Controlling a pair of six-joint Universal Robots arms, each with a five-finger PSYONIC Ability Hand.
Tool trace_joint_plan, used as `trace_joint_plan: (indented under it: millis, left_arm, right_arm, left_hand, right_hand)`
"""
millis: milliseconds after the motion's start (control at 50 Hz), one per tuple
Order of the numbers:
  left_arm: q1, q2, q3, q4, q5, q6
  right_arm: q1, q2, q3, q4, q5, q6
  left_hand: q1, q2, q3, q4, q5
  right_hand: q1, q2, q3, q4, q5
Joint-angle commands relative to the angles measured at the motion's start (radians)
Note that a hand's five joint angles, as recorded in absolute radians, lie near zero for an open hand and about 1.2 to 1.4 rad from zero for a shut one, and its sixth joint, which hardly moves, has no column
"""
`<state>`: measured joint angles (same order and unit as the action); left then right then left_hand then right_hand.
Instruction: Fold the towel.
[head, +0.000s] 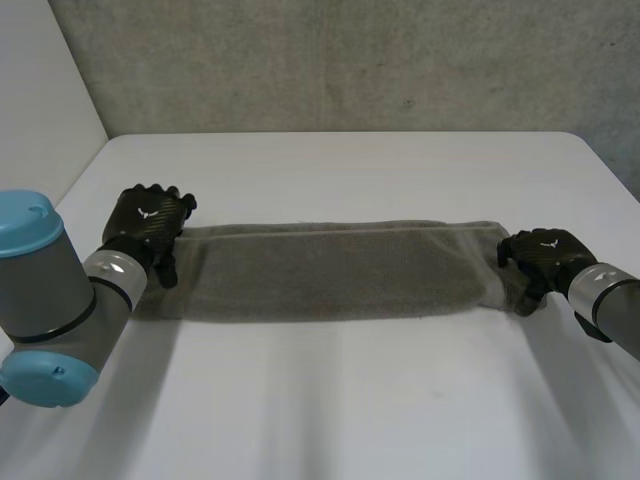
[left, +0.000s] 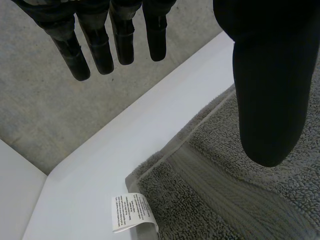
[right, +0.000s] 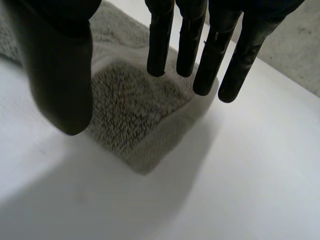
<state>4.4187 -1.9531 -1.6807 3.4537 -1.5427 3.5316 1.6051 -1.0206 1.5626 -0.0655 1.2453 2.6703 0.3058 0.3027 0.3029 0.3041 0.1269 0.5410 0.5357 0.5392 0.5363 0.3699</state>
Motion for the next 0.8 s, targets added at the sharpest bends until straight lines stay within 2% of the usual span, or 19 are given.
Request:
trace_joint_plan:
  millis: [20,60,80,120,340,400,440,500,560,600,620,660,680,720,740,760,780,800]
  left_arm:
    - [-0.005,0.010,-0.010,0.012,-0.001,0.001]
    - [-0.008,0.013,-0.014,0.021,-0.001,0.001]
    - [-0.008,0.013,-0.014,0.021,-0.001,0.001]
    - [-0.008,0.014,-0.014,0.022,-0.001,0.001]
    - [-0.005,0.034,-0.024,0.024,-0.001,0.001]
    - [-0.001,0.046,-0.030,0.025,-0.001,0.001]
    - [0.001,0.057,-0.031,0.025,-0.001,0.001]
    - [0.001,0.066,-0.031,0.025,-0.001,0.001]
    - [-0.001,0.069,-0.031,0.025,-0.001,0.001]
    - [-0.001,0.072,-0.031,0.027,-0.001,0.000]
    - [-0.001,0.072,-0.031,0.027,-0.001,0.000]
    - [-0.004,0.072,-0.028,0.027,-0.001,-0.002]
    - [-0.004,0.072,-0.028,0.027,-0.001,-0.002]
    - [-0.005,0.072,-0.028,0.027,-0.002,-0.002]
    - [-0.005,0.072,-0.028,0.027,-0.002,-0.002]
    - [-0.007,0.072,-0.028,0.027,-0.002,-0.002]
    - [-0.007,0.072,-0.028,0.027,-0.002,-0.002]
    - [-0.008,0.072,-0.030,0.027,-0.002,-0.003]
  right_arm:
    - [-0.004,0.054,-0.032,-0.002,0.003,-0.001]
    - [-0.004,0.063,-0.044,-0.005,0.005,0.000]
    - [-0.004,0.063,-0.044,-0.005,0.005,0.000]
    - [-0.017,0.062,-0.052,-0.005,0.008,0.000]
    - [-0.113,0.034,-0.070,0.003,0.048,-0.029]
    - [-0.180,-0.013,-0.087,0.009,0.063,-0.079]
    - [-0.262,-0.048,-0.096,0.009,0.071,-0.169]
    - [-0.306,-0.061,-0.105,0.010,0.078,-0.254]
    - [-0.287,-0.072,-0.108,0.016,0.086,-0.270]
    - [-0.146,-0.117,-0.140,0.019,0.109,-0.212]
    - [-0.145,-0.118,-0.141,0.019,0.109,-0.211]
    - [0.000,-0.145,-0.176,0.009,0.118,-0.109]
    - [0.001,-0.145,-0.176,0.009,0.118,-0.109]
    - [0.158,-0.141,-0.209,-0.031,0.122,-0.040]
    - [0.159,-0.141,-0.210,-0.031,0.122,-0.040]
    - [0.262,-0.133,-0.225,-0.072,0.120,-0.027]
    - [0.263,-0.133,-0.225,-0.073,0.120,-0.027]
    - [0.367,-0.113,-0.237,-0.118,0.123,-0.029]
  left_hand:
    - [0.031,0.034,0.034,0.033,0.035]
    - [0.031,0.034,0.034,0.033,0.035]
    - [0.031,0.034,0.034,0.033,0.035]
    - [0.031,0.034,0.034,0.033,0.035]
    - [0.031,0.034,0.034,0.033,0.035]
    - [0.028,0.031,0.031,0.030,0.032]
    - [0.028,0.031,0.031,0.030,0.032]
    - [0.028,0.031,0.031,0.030,0.032]
    - [0.028,0.031,0.031,0.030,0.032]
    - [0.028,0.031,0.031,0.030,0.032]
    - [0.028,0.031,0.031,0.030,0.032]
    - [0.028,0.031,0.031,0.030,0.032]
    - [0.028,0.031,0.031,0.030,0.032]
    - [0.028,0.031,0.031,0.030,0.032]
    - [0.028,0.031,0.031,0.030,0.032]
    - [0.028,0.031,0.031,0.030,0.032]
    - [0.028,0.031,0.031,0.030,0.032]
    - [0.028,0.031,0.031,0.030,0.032]
  right_hand:
    - [0.137,0.142,0.139,0.142,0.134]
    - [0.590,0.595,0.592,0.595,0.586]
    - [0.592,0.597,0.594,0.597,0.589]
    - [0.854,0.859,0.856,0.858,0.850]
    - [0.855,0.861,0.857,0.860,0.852]
    - [0.855,0.861,0.857,0.860,0.852]
    - [0.855,0.861,0.857,0.860,0.852]
    - [0.855,0.861,0.857,0.860,0.852]
    - [0.855,0.861,0.857,0.860,0.852]
    - [0.855,0.861,0.857,0.860,0.852]
    - [0.855,0.861,0.857,0.860,0.852]
    - [0.855,0.861,0.857,0.860,0.852]
    - [0.855,0.861,0.857,0.860,0.852]
    - [0.855,0.861,0.857,0.860,0.852]
    - [0.855,0.861,0.857,0.860,0.852]
    - [0.855,0.861,0.857,0.860,0.852]
    - [0.855,0.861,0.857,0.860,0.852]
    - [0.855,0.861,0.857,0.860,0.852]
